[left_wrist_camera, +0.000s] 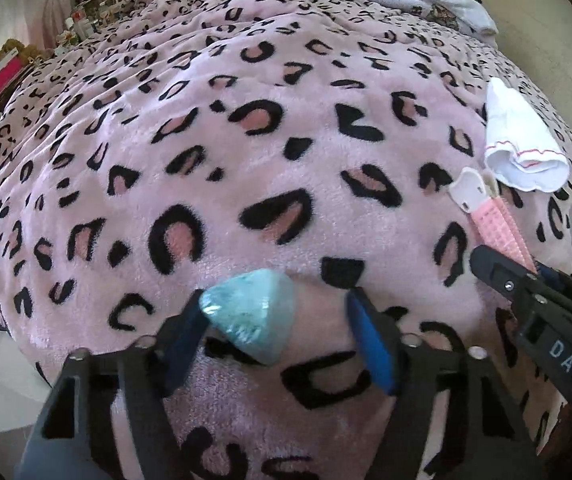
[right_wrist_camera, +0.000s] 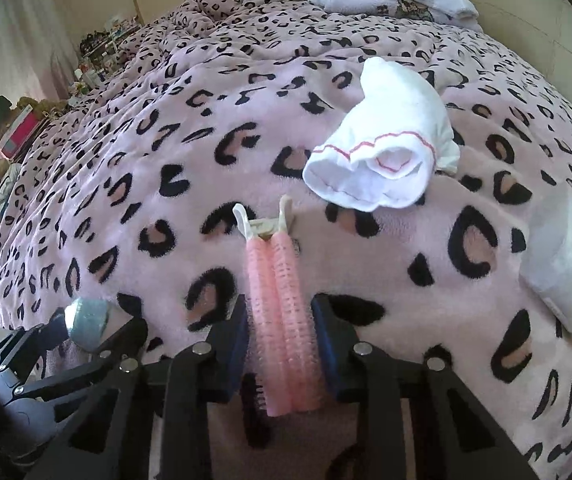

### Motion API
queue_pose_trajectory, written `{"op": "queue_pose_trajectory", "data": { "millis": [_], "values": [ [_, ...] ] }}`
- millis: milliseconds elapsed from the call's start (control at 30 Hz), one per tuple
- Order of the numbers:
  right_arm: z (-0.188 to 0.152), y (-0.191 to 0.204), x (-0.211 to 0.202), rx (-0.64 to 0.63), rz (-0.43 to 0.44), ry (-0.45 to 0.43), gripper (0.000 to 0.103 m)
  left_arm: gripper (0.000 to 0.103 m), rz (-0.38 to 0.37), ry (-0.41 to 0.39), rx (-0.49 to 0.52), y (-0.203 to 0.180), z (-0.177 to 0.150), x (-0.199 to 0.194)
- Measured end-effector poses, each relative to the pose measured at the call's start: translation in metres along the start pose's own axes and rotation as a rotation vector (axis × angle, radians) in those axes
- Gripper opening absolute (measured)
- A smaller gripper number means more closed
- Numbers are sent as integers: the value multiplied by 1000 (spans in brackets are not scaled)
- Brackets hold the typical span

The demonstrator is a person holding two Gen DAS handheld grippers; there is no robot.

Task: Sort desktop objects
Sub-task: 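Grasp the blue triangular soap with the left tool while the right grasps the pink roller, then lift and carry the soap and pink roller to the cardboard box with both tools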

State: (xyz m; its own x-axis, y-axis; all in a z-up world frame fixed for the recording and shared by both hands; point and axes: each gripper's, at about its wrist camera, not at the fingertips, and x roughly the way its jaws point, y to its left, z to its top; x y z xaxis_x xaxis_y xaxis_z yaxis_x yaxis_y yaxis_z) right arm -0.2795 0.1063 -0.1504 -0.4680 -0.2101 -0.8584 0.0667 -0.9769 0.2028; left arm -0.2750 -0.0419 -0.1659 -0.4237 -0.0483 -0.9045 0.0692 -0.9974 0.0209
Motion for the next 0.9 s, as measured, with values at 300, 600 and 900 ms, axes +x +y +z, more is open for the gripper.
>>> {"op": "queue_pose_trajectory", "data": {
  "millis": [300,600,900],
  "values": [
    [-1,-4,-5,17,35,-23,28,43,-21,-23,-22,7,-3,-10],
    [-6,-9,-25,37,59,-64,27,43,-17,-47,-37,14,-8,-28],
    [-25,-5,-81,27,80,-138,27,43,-22,-83,-31,14,-20,-69]
  ]
}}
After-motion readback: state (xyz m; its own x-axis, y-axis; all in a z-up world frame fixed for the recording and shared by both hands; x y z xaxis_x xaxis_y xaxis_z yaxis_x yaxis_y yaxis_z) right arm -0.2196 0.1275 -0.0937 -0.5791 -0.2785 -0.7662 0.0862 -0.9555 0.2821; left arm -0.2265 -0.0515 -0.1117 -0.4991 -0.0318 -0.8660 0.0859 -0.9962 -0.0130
